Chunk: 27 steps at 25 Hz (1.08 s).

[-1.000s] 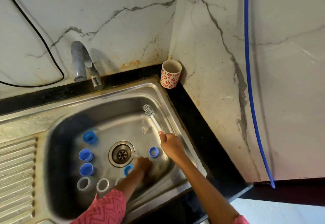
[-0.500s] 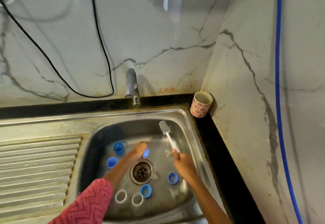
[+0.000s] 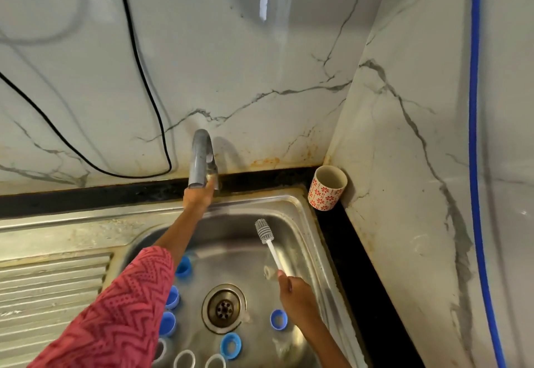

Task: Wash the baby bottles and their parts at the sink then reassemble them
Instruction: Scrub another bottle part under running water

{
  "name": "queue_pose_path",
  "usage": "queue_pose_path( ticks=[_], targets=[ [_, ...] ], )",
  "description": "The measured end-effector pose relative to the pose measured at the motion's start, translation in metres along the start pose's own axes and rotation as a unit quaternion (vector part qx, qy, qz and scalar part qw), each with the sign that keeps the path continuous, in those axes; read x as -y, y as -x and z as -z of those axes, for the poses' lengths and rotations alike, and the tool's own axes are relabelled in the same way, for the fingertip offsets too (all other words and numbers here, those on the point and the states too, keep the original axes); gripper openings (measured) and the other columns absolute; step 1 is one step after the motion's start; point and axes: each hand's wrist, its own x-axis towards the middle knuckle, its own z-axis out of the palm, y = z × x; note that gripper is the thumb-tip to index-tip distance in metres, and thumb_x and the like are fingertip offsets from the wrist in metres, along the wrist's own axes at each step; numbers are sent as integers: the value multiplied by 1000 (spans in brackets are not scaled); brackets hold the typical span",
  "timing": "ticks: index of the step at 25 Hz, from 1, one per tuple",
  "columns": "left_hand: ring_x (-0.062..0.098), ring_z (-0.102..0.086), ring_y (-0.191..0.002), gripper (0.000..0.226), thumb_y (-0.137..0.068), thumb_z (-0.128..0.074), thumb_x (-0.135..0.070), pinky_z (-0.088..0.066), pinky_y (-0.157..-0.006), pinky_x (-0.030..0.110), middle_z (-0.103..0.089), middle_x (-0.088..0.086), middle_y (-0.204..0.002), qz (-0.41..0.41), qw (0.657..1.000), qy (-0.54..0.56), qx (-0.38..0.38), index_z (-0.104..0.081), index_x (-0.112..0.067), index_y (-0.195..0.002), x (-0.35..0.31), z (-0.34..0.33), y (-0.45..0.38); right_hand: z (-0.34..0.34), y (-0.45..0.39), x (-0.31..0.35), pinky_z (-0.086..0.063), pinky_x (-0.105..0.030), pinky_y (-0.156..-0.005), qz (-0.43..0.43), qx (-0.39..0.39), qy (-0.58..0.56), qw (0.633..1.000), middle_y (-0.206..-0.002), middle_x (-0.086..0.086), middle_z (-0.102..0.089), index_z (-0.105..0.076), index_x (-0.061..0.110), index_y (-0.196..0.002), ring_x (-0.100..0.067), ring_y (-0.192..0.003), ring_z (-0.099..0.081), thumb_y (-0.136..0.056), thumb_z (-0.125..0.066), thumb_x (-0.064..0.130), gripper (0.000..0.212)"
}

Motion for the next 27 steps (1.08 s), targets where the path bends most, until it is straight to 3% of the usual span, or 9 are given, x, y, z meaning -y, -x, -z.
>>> queue_pose_path(
  ticks=[2, 5, 10, 12, 15, 16, 20, 24, 27],
  targets=[
    [28, -57, -74, 48, -87, -60, -43, -48, -62, 32, -56, 15, -88, 33, 985, 164, 47, -57, 0, -108, -2, 3, 7, -2, 0, -4, -33, -19, -51, -12, 7, -2, 1000, -56, 6, -41, -36, 23, -57, -8, -54, -44, -102, -30, 40, 48],
    [13, -49, -50, 23, -88, -62, -37, -45, -40, 18, -53, 4, -73, 105, 916, 346, 176, -60, -14, -95, 6, 9, 29, -3, 4, -6, -34, -22, -53, -26, 15, -1, 1000, -57, 5, -42, -37, 22, -58, -12, -59, -47, -101, -32, 43, 47],
    [14, -54, -41, 35, -92, -50, -37, -40, -33, 13, -53, 6, -65, 283, 833, 421, 220, -54, -7, -75, 69, -14, 73, 1, 22, -2, -29, -19, -48, -7, 20, -8, 1000, -52, 5, -40, -39, 20, -56, -7, -49, -40, -100, -35, 41, 50],
    [17, -50, -55, 30, -93, -46, -32, -44, -38, 17, -47, 7, -71, 298, 829, 429, 202, -49, -7, -75, 77, -16, 87, 1, 30, -1, -33, -20, -50, -11, 24, -17, 999, -53, 4, -41, -41, 21, -57, -8, -50, -42, -100, -35, 43, 49],
    [26, -55, -83, 17, -92, -57, -16, -55, -69, 33, -51, 16, -89, 258, 844, 440, 165, -58, 0, -90, 67, -3, 91, 8, 39, 0, -33, -20, -53, -7, 11, -3, 1000, -56, 4, -42, -39, 22, -58, -8, -53, -43, -100, -32, 45, 49],
    [27, -56, -83, 16, -89, -62, -15, -57, -69, 34, -53, 18, -91, 241, 846, 446, 166, -61, 2, -90, 61, 4, 92, 11, 40, 0, -32, -18, -50, -2, 6, 6, 1000, -58, 4, -43, -39, 22, -58, -6, -54, -43, -101, -31, 44, 48],
    [32, -59, -82, 13, -93, -56, -13, -54, -41, 27, -56, 21, -91, 209, 834, 472, 197, -57, -1, -89, 31, 17, 107, 17, 47, 5, -39, -21, -59, 20, 2, 23, 1000, -75, 0, -57, -55, 19, -75, -11, -68, -54, -101, -28, 44, 45],
    [28, -61, -76, 17, -92, -57, -14, -55, -42, 28, -58, 22, -92, 196, 813, 502, 221, -56, 4, -94, 24, 14, 114, 14, 50, 8, -43, -24, -70, 27, -2, -4, 1000, -87, -4, -60, -62, 18, -92, -15, -79, -56, -101, -28, 43, 43],
    [17, -63, -47, 27, -93, -56, -24, -50, -37, 19, -63, 17, -91, 238, 811, 480, 234, -57, 3, -96, 41, 18, 118, 15, 49, -1, -42, -26, -73, 10, -5, -3, 1000, -78, 0, -54, -57, 18, -77, -16, -78, -51, -101, -30, 43, 44]
  ],
)
